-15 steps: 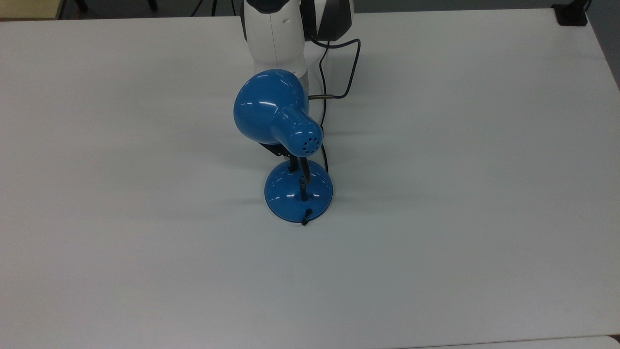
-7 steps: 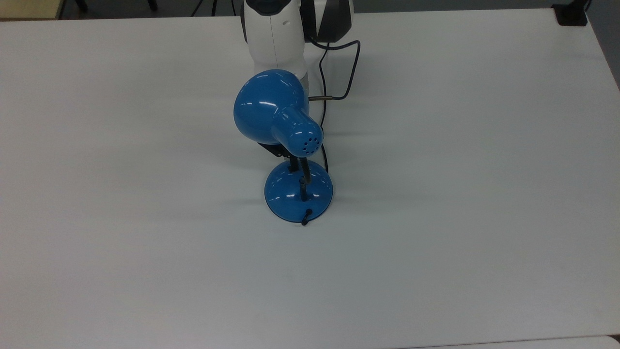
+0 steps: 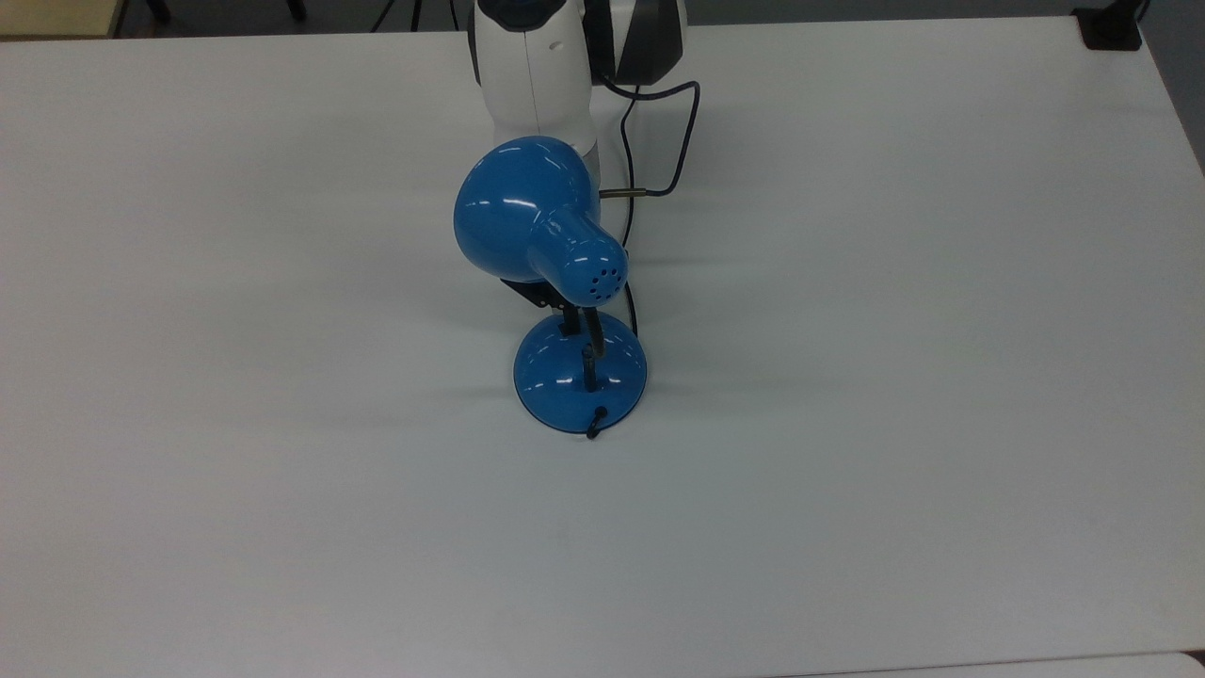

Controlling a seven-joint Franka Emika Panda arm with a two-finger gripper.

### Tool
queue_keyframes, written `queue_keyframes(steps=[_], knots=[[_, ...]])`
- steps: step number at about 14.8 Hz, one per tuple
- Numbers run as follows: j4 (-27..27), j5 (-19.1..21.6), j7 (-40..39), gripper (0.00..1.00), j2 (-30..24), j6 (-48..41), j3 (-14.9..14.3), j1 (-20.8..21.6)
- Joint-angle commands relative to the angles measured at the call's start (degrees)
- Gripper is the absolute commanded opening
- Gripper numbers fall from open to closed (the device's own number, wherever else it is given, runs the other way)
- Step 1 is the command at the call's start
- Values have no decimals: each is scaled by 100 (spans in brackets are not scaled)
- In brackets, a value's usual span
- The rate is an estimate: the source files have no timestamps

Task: Turn on the lamp
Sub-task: 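Press the gripper down on the switch on the lamp base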

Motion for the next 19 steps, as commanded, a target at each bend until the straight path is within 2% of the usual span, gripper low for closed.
queue_keyframes(steps=[1, 13, 16, 19], knots=[[100, 16, 83, 0, 288, 206, -64, 68], [398, 16, 13, 1, 393, 206, -64, 6], [442, 34, -346, 1, 385, 206, -64, 6], [442, 69, -356, 1, 358, 206, -56, 6]])
